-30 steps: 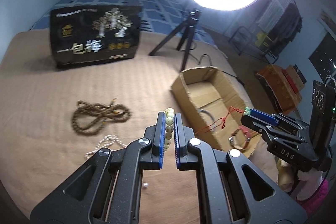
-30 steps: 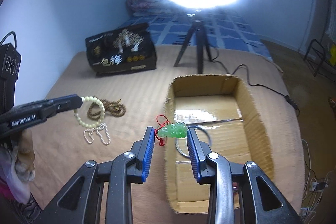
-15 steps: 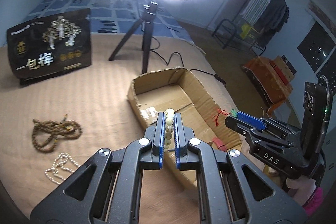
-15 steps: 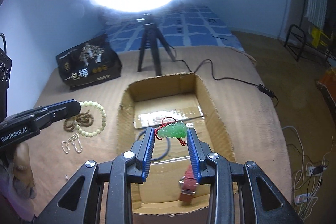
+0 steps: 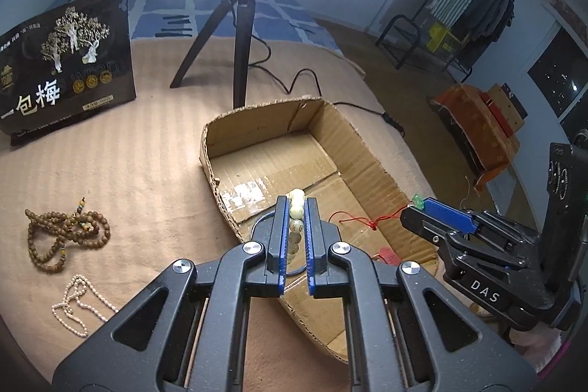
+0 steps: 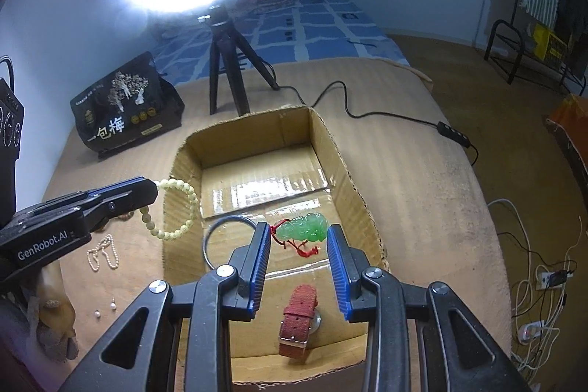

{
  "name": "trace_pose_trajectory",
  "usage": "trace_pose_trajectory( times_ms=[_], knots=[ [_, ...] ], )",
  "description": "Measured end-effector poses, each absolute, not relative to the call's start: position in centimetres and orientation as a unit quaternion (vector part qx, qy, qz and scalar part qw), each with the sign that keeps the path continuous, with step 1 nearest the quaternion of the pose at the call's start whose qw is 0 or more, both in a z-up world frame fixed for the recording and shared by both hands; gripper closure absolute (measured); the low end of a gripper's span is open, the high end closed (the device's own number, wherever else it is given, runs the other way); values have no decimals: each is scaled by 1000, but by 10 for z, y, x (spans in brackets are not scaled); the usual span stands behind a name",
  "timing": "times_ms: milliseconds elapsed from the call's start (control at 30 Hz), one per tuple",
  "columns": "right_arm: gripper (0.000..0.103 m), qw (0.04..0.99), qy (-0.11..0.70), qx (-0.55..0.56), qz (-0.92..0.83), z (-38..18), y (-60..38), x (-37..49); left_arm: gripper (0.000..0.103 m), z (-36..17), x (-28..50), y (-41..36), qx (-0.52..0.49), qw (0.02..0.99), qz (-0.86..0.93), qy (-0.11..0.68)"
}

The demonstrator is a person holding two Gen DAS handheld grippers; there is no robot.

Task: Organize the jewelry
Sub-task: 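Carry bracelet in left tool to box while right carries pendant there, then open left tool over box releasing bracelet while right releases pendant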

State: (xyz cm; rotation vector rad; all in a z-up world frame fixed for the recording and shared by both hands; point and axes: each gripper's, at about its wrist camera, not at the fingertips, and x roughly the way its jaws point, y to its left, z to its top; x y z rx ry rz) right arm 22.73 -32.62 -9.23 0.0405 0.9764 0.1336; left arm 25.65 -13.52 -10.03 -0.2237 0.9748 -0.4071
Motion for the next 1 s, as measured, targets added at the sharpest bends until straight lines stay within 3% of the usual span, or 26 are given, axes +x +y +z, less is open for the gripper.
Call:
trace_pose_trajectory(
  times_ms=[233,367,900,1000],
  knots=[
    [70,879,472,17,60,-95,-328,228,97,-108,257,-140,-103,853,-194,473],
    [64,881,470,14,60,-93,-326,228,97,-110,258,-141,-101,851,-194,477],
    [64,889,452,11,66,-79,-317,222,97,-96,246,-115,-84,866,-168,464],
    [58,892,448,9,68,-76,-313,221,97,-92,243,-108,-81,868,-162,462]
  ],
)
